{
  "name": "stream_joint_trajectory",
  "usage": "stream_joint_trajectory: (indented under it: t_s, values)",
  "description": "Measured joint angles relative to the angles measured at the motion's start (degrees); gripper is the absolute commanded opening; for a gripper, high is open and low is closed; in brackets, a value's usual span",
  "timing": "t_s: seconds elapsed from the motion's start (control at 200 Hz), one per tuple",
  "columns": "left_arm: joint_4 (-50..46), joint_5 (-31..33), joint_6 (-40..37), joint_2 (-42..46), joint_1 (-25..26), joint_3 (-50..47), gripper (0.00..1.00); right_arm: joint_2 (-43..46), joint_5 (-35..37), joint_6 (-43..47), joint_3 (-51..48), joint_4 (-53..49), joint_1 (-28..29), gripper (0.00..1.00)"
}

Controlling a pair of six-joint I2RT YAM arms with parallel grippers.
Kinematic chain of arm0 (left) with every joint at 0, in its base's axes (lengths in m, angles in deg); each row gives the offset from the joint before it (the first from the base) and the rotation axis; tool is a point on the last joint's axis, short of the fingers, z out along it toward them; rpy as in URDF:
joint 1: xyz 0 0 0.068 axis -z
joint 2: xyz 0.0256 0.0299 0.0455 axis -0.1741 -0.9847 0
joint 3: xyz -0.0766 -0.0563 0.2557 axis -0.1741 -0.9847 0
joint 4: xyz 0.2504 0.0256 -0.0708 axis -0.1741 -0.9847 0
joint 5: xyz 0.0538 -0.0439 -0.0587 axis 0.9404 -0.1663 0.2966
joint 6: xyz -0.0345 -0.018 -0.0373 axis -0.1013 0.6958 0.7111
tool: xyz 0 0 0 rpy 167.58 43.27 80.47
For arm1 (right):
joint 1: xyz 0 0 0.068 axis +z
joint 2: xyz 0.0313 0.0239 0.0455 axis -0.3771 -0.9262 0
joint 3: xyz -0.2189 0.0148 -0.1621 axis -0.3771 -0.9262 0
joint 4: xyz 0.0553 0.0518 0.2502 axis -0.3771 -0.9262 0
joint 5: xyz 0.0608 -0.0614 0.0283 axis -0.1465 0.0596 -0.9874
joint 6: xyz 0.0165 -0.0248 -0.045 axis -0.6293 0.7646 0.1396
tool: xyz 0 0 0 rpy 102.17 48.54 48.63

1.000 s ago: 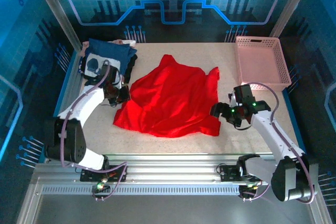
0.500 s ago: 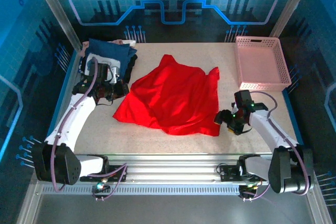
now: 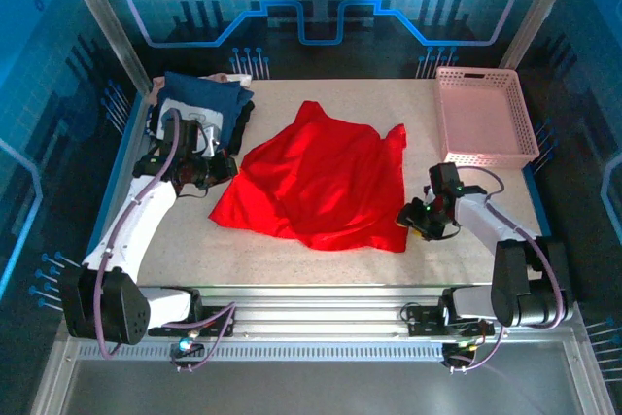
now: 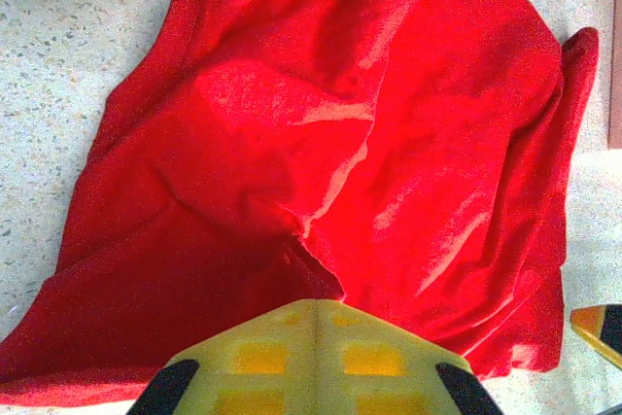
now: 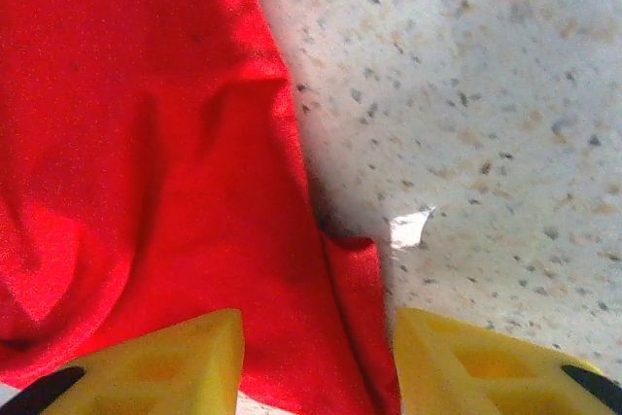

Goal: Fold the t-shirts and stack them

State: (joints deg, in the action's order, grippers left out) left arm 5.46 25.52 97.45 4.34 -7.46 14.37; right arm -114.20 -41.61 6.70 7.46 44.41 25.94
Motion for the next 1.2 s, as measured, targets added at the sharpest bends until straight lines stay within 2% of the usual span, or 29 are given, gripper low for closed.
stream_joint_trajectory:
  t_s: [0.375, 0.555, 0.73, 0.99, 1.201]
  values:
    - [-0.20, 0.00, -0.02, 1.60, -0.83, -1.20, 0.00, -7.89, -1.14, 0.44, 3.06, 3.19, -0.39, 0.29]
    - [-0.20, 0.00, -0.02, 2.08, -1.16, -1.27, 0.00, -10.84, -1.64, 0.59, 3.54, 4.87, -0.39, 0.00]
    - [-0.66, 0.00, -0.02, 2.69, -1.42, -1.25, 0.00, -10.01, -1.73, 0.87, 6.32, 3.58, -0.39, 0.00]
    - [-2.45, 0.24, -0.20, 3.85, -1.79, 0.83, 0.00, 0.33, -1.51, 2.21, 9.73, -3.26, -0.98, 0.00]
    - [-2.86, 0.70, -0.24, 3.91, -2.10, 2.10, 0.00, 1.07, -0.72, 2.69, 10.12, -8.70, -3.32, 0.00]
